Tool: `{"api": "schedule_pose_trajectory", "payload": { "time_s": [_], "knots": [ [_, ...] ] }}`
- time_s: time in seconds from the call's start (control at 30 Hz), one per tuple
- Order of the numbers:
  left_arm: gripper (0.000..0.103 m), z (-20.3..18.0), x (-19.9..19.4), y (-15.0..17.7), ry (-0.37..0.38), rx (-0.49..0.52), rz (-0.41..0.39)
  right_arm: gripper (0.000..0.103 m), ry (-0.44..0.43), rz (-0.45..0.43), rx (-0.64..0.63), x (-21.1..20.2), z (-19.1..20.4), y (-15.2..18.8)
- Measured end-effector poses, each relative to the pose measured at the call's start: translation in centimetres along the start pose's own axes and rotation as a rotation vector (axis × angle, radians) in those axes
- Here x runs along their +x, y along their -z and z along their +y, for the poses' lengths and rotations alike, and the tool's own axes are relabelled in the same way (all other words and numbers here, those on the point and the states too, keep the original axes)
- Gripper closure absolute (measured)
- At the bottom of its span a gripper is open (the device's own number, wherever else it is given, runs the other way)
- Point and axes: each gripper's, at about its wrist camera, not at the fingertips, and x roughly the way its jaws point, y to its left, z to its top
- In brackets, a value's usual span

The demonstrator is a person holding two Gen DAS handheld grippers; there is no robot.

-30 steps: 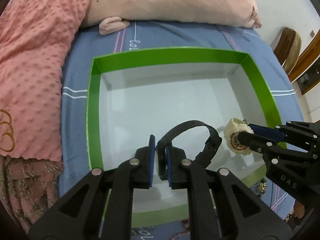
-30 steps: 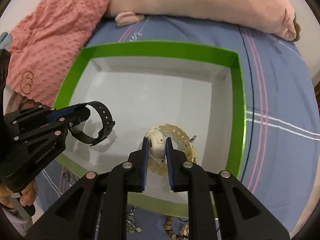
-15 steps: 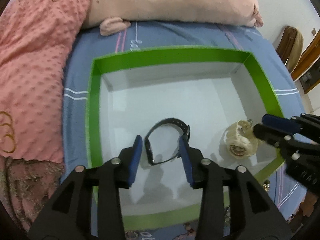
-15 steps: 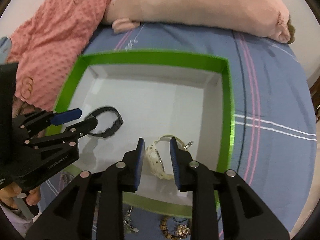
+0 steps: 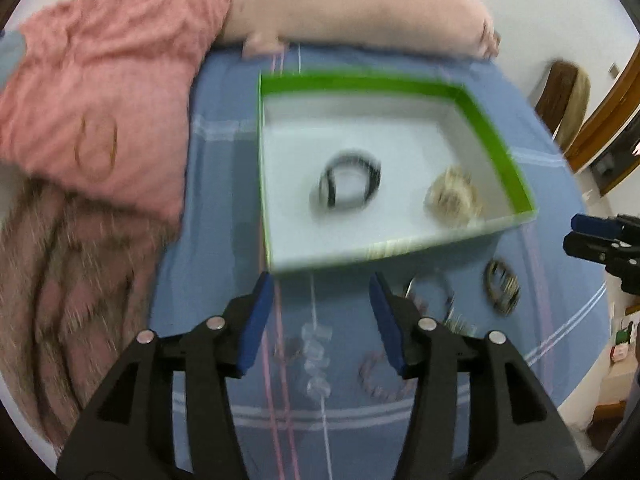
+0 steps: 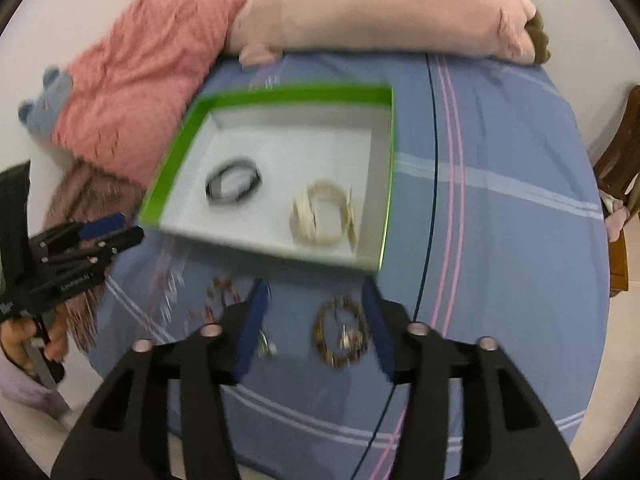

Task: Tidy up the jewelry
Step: 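Open the right tool to drop the cream watch inside the box, then close the right tool on the green jade pendant while the left tool reaches the pink bead bracelet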

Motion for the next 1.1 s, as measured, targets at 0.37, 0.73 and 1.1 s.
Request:
{"api": "schedule_pose_trajectory", "payload": {
  "time_s": [0.37, 0.73, 1.1],
  "knots": [
    [0.042, -1.5, 3.7, 4.2, 0.012, 0.024, 0.139, 0.062, 0.106, 0.094, 0.087, 5.4, -1.7, 4.2],
    [0.038, -2.6, 4.6, 4.6, 0.032, 0.043, 0.164, 0.068, 0.103, 0.091, 0.074, 7.0, -0.7, 3.8],
    [0.037, -2.0, 5.2, 4.6, 0.042, 0.035, 0.182, 0.068, 0.081, 0.087, 0.042, 5.9, -0.8, 3.7]
  ]
}}
